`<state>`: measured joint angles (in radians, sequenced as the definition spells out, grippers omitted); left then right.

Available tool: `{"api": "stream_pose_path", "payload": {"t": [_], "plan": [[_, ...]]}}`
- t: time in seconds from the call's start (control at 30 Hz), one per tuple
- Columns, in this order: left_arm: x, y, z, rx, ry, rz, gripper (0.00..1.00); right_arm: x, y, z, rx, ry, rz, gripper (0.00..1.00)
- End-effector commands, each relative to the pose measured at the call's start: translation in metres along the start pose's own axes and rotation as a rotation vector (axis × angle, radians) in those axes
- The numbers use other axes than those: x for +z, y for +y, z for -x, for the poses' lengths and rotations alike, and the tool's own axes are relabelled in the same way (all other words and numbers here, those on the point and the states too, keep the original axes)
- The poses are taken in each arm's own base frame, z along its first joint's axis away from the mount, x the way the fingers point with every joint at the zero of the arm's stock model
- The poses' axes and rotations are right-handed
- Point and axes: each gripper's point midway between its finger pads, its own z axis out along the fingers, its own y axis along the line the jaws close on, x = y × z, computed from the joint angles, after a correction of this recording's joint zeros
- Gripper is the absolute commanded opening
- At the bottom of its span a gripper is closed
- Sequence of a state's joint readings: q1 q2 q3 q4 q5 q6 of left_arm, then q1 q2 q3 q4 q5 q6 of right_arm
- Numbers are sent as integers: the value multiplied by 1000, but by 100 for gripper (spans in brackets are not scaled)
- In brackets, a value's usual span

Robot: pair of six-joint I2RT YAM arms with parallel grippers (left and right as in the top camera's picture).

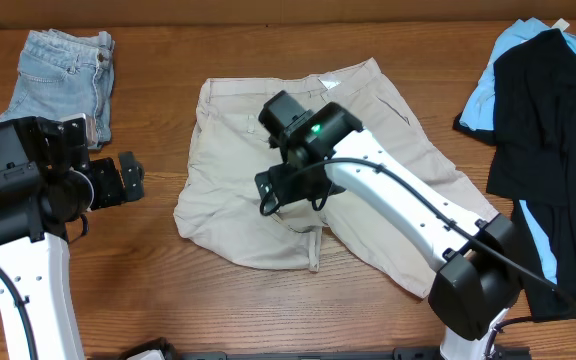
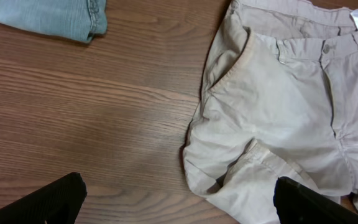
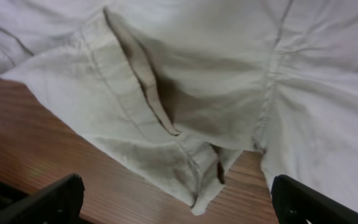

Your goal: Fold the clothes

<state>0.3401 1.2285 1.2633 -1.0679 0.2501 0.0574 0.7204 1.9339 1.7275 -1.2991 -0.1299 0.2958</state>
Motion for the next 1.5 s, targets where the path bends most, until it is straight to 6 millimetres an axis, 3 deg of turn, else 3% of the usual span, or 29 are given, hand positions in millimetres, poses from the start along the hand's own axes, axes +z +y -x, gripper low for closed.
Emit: {"api": "stream_pose_path", "payload": {"t": [0.0, 0.17, 0.33, 0.57, 0.73, 0.93, 1.2, 1.47], "plan": [[-1, 0, 7, -7, -14, 5, 100, -1, 18, -10, -79, -5, 22, 100], [-6, -8, 7, -3, -27, -33, 100, 1, 29, -15, -119, -1, 24, 100], [-28, -18, 2, 10, -72, -55, 100, 6, 27, -20, -128, 12, 7, 100], [-61, -25, 4, 54, -191, -43, 100, 39, 22, -20, -183, -3, 15, 100], [-59, -24, 8, 68, -197, -42, 100, 58, 34, 5, -260, -133, 61, 99], [-45, -21, 9, 56, -155, -45, 100, 71, 46, 27, -303, -238, 100, 90], [-34, -18, 9, 46, -119, -48, 100, 94, 44, 22, -298, -184, 99, 77], [-30, -17, 9, 49, -106, -48, 100, 104, 48, 15, -298, -145, 133, 66]]}}
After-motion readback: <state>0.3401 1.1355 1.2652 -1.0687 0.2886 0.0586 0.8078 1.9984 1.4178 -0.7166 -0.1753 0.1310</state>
